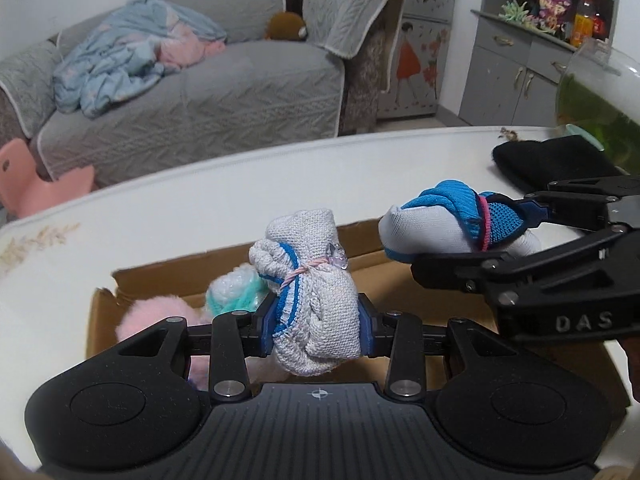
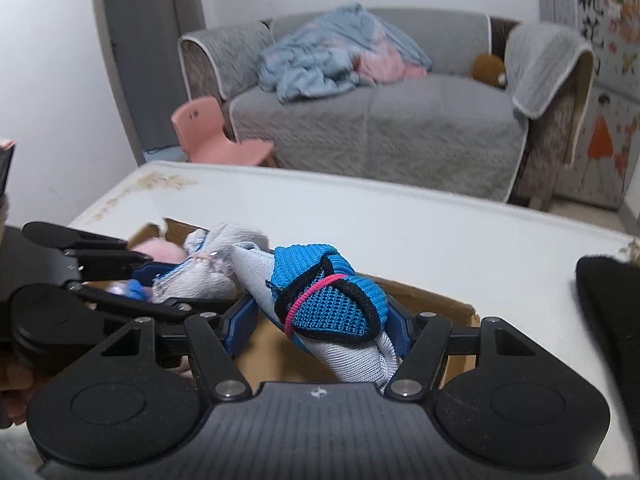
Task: Organize objects
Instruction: 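Carry both sock bundles over the tray and lower them inside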
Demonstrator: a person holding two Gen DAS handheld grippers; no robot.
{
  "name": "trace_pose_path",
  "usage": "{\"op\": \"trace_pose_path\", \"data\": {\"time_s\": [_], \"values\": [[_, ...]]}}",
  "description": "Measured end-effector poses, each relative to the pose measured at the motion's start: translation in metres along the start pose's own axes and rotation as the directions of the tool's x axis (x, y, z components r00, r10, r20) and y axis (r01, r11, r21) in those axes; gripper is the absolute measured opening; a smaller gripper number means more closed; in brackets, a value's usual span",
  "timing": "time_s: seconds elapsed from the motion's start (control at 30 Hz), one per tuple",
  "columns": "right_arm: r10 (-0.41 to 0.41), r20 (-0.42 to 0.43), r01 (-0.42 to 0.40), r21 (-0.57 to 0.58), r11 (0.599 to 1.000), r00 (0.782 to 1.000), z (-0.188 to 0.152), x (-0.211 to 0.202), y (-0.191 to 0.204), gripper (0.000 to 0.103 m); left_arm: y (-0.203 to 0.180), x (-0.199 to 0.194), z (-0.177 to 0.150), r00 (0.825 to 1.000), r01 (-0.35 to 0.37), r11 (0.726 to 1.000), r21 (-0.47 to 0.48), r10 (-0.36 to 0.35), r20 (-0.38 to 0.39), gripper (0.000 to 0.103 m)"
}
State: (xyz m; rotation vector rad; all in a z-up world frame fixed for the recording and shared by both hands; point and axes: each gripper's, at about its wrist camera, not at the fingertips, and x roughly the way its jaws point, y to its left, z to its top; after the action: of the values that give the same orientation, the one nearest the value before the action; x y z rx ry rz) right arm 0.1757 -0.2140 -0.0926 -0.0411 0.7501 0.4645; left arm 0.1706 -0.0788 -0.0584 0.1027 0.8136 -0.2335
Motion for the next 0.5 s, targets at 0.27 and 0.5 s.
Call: {"op": "trace_pose_path", "data": {"time_s": [0.27, 0.5], "values": [[0.025, -0.077, -0.022, 0.031, 0.999, 0.997, 0.0, 0.015, -0.007, 0.063, -0.002, 0.018, -0.007, 0.999, 0.006, 0.999, 0.042, -0.004, -0.054, 0.048], [0.038, -0.111, -0.036, 0.023, 0.999, 0.993, -0.001, 0.014, 0.002, 0.068, -0.008, 0.019, -0.008, 0.997, 0.009, 0.998, 0.067, -0.004, -0.074, 0.056]]}}
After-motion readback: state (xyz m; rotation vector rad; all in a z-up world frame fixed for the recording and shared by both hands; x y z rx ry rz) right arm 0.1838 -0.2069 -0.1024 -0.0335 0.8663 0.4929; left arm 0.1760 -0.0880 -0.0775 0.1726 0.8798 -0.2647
